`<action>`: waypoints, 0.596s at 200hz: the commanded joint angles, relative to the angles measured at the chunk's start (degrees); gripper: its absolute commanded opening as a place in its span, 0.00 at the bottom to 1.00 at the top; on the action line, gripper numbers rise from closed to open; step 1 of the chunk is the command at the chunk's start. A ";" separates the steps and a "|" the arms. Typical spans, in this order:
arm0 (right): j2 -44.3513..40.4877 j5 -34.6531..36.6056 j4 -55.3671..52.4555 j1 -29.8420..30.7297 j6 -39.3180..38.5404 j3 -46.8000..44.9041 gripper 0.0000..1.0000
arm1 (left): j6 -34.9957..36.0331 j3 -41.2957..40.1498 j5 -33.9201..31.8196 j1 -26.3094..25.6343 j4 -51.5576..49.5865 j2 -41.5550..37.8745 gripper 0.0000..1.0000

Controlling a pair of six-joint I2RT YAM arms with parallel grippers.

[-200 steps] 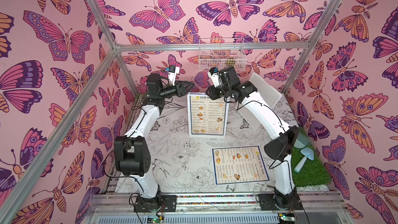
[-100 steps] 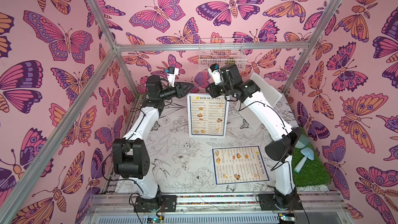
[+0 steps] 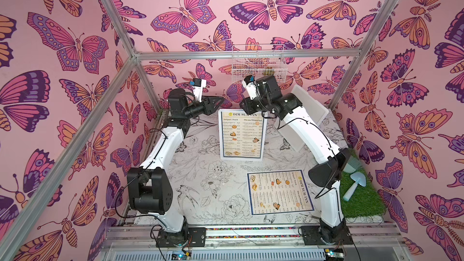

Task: Insert the menus into the narrow rack
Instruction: Insert the menu into the narrow rack.

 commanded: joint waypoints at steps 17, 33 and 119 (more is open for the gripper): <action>0.00 0.53 -0.72 0.24 -0.61 -2.62 0.40 | 1.41 -2.04 -1.57 -0.63 -1.43 -1.98 0.45; -0.61 0.54 -0.30 0.20 -0.61 -4.07 0.40 | 1.61 -2.52 -1.80 -0.85 -1.42 -2.24 0.45; -5.62 4.77 0.59 -0.85 -3.06 -0.66 0.48 | 3.86 -3.31 -16.84 -2.86 -12.91 -10.08 0.48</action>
